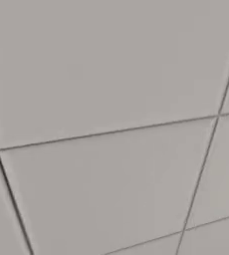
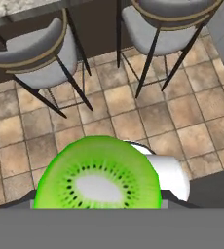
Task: Pick up the apple and kiwi from the fridge and place one fruit on each plate on the dining counter.
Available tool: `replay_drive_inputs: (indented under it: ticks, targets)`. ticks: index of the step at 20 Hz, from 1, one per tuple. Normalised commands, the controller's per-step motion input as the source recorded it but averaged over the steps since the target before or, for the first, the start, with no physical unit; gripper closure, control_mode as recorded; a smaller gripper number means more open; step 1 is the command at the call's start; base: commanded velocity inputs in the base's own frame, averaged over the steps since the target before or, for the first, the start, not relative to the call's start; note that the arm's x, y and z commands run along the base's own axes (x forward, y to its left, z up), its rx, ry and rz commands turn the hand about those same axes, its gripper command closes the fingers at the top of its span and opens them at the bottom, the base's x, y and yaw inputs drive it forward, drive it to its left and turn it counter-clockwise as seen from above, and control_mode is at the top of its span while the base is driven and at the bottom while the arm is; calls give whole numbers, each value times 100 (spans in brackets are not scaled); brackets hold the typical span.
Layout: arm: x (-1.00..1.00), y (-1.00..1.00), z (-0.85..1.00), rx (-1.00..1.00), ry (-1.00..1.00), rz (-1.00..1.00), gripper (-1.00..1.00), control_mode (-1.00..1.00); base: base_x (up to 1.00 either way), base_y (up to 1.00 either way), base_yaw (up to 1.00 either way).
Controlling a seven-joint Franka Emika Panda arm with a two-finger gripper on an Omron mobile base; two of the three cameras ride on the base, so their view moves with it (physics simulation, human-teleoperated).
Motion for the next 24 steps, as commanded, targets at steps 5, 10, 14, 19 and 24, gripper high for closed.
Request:
replay_drive_inputs:
  ticks: [5,10,14,19,24]
  targets:
    - [0,0,0,0,0,0,100,100,13,-100,33]
    - [0,0,0,0,0,0,100,100,20,-87,-5]
    - [0,0,0,0,0,0,100,100,23,-9,-19]
    - [0,0,0,0,0,0,100,100,14,68,-2]
    - [0,0,0,0,0,0,100,100,5,59,0]
